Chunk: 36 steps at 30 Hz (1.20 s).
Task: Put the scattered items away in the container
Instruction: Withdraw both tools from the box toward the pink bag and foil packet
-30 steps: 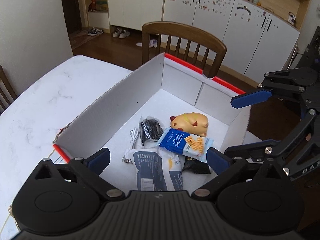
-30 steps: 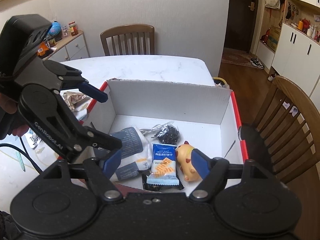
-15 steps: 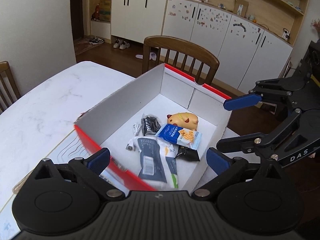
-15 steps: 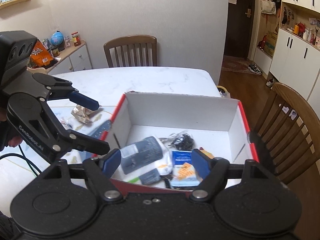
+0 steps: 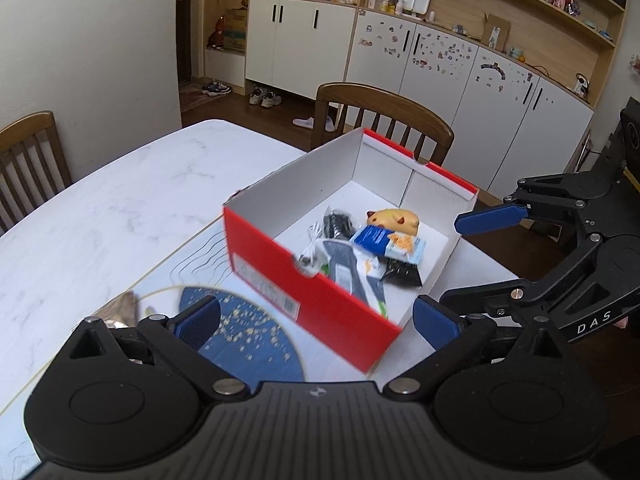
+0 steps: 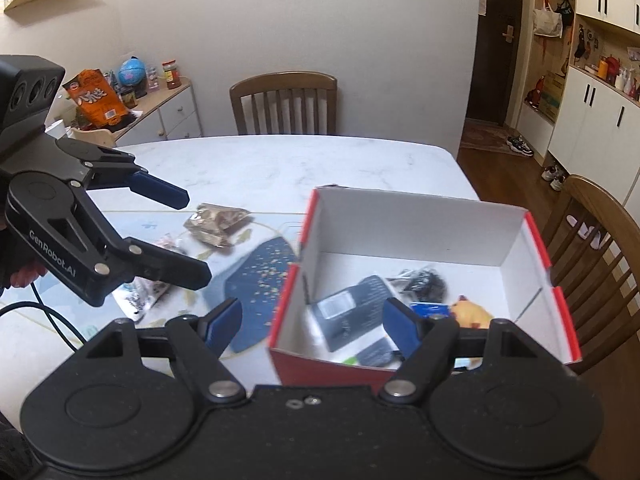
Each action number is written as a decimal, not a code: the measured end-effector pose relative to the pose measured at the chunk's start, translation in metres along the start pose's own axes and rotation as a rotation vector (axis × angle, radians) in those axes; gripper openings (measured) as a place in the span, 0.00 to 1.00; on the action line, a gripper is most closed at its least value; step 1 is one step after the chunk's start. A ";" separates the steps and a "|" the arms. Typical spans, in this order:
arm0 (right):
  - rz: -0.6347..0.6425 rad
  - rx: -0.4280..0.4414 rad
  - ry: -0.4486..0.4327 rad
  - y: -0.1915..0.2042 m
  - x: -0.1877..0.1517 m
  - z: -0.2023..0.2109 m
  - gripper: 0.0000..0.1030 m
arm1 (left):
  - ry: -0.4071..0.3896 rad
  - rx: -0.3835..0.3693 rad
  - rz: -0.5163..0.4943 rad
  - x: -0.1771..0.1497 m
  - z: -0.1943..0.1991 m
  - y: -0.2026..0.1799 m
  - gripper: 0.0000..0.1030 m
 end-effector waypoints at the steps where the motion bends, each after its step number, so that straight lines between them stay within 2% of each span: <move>1: 0.001 0.000 0.000 0.005 0.000 0.000 0.75 | 0.000 0.002 -0.001 -0.002 0.004 0.003 1.00; 19: -0.004 0.018 0.023 0.086 -0.010 -0.015 0.75 | -0.029 0.040 0.052 -0.038 0.058 0.063 1.00; 29: -0.004 0.018 0.032 0.119 -0.012 -0.026 0.75 | -0.039 0.063 0.082 -0.058 0.068 0.093 1.00; 36: 0.018 0.010 0.032 0.126 -0.004 -0.037 0.75 | -0.007 0.070 0.087 -0.080 0.067 0.109 1.00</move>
Point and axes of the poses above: each gripper's, at about its wrist camera, not at the fingertips, and z roughly against the way its jaws point, y to its left, x to its top, the point moved 4 cm from there along -z, roughly the way its jaws point, and after that the axes turned 9 degrees about -y, right-handed, at the moved point
